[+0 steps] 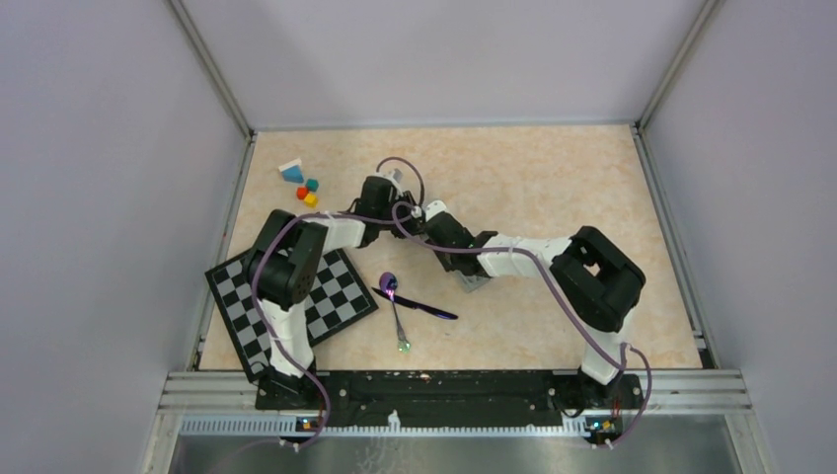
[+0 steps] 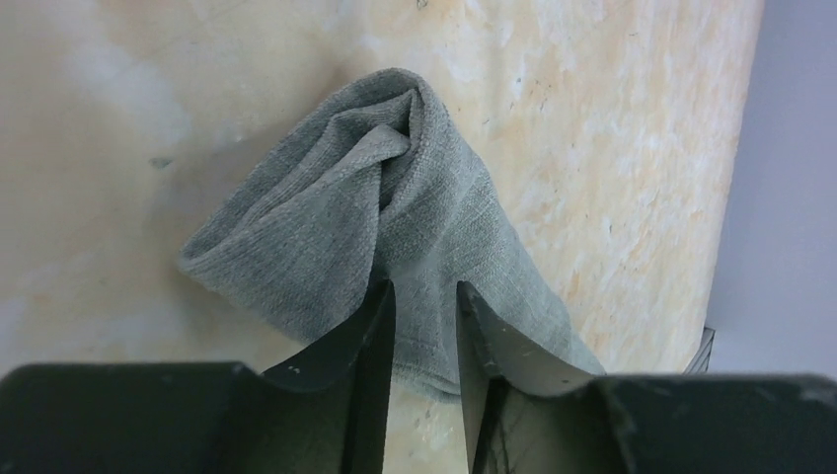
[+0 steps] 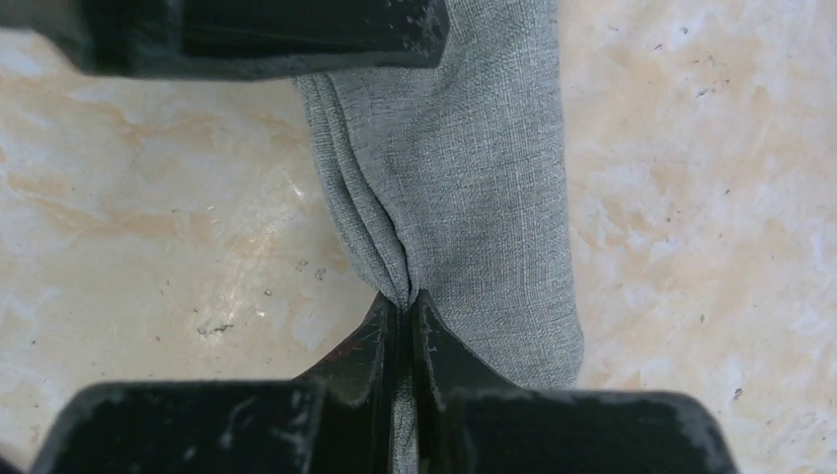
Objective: Fold the napkin into a case and place the utensils inside
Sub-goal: Pick up the smaller rectangle-folded napkin from the center of the board, then turn over the smaller rectangle-folded napkin at the center of the board.
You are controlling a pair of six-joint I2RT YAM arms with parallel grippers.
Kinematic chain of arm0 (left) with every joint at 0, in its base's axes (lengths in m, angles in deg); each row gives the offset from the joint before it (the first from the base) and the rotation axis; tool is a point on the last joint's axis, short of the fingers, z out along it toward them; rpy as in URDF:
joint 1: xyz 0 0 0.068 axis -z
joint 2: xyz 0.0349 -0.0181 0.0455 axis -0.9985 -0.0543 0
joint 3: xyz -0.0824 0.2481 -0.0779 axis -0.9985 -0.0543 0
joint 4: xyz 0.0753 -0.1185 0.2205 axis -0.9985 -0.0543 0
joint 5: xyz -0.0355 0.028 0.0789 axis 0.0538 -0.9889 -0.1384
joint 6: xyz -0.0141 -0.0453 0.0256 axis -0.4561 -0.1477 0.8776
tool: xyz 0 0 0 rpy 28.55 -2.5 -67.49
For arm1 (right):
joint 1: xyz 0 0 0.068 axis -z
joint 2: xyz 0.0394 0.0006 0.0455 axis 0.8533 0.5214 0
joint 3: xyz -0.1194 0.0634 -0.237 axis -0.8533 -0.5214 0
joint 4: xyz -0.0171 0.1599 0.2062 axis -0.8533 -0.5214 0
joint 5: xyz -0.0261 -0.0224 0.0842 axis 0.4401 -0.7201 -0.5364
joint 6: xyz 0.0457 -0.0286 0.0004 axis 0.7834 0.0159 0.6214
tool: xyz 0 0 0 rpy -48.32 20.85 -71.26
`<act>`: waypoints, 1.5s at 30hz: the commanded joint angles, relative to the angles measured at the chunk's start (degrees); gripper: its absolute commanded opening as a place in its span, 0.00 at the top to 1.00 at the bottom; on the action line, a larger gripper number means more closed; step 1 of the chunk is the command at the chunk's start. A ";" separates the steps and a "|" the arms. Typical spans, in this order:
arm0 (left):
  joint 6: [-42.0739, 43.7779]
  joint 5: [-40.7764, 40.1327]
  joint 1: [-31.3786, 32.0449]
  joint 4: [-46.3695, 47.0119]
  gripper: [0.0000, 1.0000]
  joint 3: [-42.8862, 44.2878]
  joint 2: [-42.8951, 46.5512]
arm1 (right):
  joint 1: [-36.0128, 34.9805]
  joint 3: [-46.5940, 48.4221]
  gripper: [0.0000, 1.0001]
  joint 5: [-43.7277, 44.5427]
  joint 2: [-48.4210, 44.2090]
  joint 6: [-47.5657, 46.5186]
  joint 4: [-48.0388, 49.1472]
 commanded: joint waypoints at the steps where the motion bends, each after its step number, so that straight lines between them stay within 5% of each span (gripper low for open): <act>1: 1.49 0.90 -2.72 -2.83 0.60 -1.73 8.65 | 0.78 1.01 1.00 -4.31 -3.90 5.15 0.21; 9: 7.84 -9.00 -7.95 -18.16 0.42 -1.98 30.04 | 5.33 -0.65 1.00 -29.39 -9.11 22.67 6.99; 15: 11.47 -16.98 -8.80 -21.61 0.39 -6.64 42.57 | 8.85 -7.61 1.00 -50.75 -4.70 48.68 35.16; 26: 11.54 -5.53 -8.53 -19.65 0.39 -8.64 41.10 | 20.93 -21.52 1.00 -63.39 9.43 68.01 69.80; 29: 11.48 -1.28 -7.58 -18.40 0.40 -7.84 37.15 | 25.74 -23.47 0.98 -66.35 9.11 63.40 65.22; 31: 10.93 1.66 -6.59 -16.11 0.41 -7.60 34.06 | 28.84 -23.81 0.86 -67.33 6.80 57.25 57.81; 34: 8.45 6.61 -5.54 -9.41 0.42 -7.35 28.34 | 32.25 -19.23 0.66 -64.93 0.21 37.81 32.21; 37: 4.12 12.02 -4.96 -2.29 0.47 -6.16 21.23 | 31.52 -12.35 0.57 -51.77 -7.71 18.02 4.37; 41: 2.97 12.49 -2.84 2.10 0.53 -1.66 13.42 | 26.15 -8.89 0.55 -42.32 -16.16 13.09 -5.38; 45: 1.25 11.50 -2.00 3.89 0.61 2.51 5.98 | 20.60 -10.47 0.67 -47.79 -17.83 18.76 -1.86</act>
